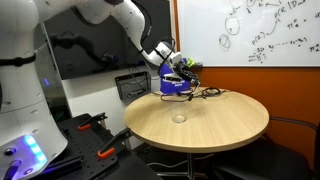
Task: Put the black marker inside the glass cup
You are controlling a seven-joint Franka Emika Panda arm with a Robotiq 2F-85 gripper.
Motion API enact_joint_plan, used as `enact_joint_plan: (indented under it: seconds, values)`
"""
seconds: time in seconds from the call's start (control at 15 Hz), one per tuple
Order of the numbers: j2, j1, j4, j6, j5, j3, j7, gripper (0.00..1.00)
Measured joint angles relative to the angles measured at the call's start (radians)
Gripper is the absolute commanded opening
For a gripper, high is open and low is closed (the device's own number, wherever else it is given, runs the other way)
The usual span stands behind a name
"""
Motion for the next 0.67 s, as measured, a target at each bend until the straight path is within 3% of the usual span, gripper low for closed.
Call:
enact_joint_plan:
  seconds: [0.67]
  values:
    - [-0.045, -0.012, -0.073, -0.073, -0.076, 0.128, -0.003, 0.03]
